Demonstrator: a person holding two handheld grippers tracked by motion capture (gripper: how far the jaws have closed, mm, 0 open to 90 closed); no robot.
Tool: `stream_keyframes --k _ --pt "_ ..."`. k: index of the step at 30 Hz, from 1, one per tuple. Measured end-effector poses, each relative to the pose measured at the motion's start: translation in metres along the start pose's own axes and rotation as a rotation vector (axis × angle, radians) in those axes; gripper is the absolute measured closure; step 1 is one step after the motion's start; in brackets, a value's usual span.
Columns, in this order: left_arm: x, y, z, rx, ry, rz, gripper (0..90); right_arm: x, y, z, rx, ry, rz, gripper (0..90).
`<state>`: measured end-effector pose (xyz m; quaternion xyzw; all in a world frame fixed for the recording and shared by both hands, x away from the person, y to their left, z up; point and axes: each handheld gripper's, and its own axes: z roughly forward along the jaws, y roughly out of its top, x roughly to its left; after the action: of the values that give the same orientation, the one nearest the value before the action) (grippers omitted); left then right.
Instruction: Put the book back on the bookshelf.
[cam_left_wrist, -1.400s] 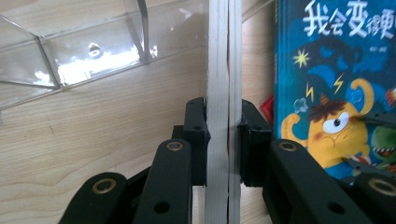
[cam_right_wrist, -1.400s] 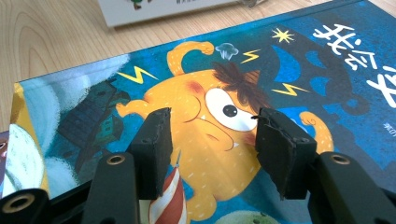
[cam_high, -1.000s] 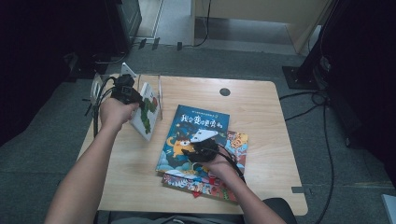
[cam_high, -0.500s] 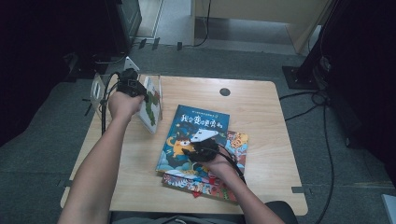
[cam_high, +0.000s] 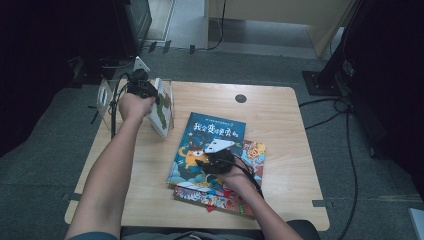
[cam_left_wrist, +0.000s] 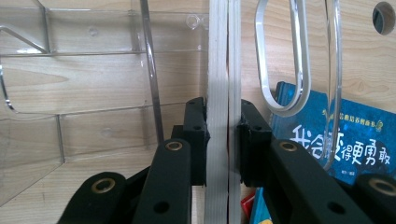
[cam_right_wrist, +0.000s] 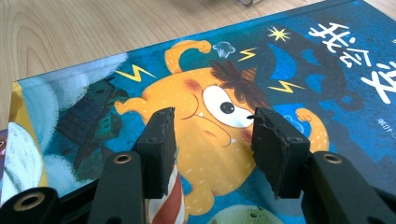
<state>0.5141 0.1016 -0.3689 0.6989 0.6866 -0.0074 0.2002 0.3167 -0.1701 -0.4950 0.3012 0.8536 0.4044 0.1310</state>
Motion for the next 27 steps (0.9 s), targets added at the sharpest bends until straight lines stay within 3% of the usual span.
stream_keyframes --k 13,22,27 --pt "-0.004 0.002 0.008 0.020 0.019 0.016 76.6 0.000 0.000 0.000 0.000 0.000 0.000 49.4" --pt "-0.004 0.002 -0.002 -0.002 0.004 0.028 71.7 0.000 0.000 0.000 -0.001 0.001 0.002 49.6" --pt "-0.003 0.002 -0.017 -0.029 -0.013 0.033 68.2 0.000 0.000 0.000 0.000 0.002 0.003 49.6"
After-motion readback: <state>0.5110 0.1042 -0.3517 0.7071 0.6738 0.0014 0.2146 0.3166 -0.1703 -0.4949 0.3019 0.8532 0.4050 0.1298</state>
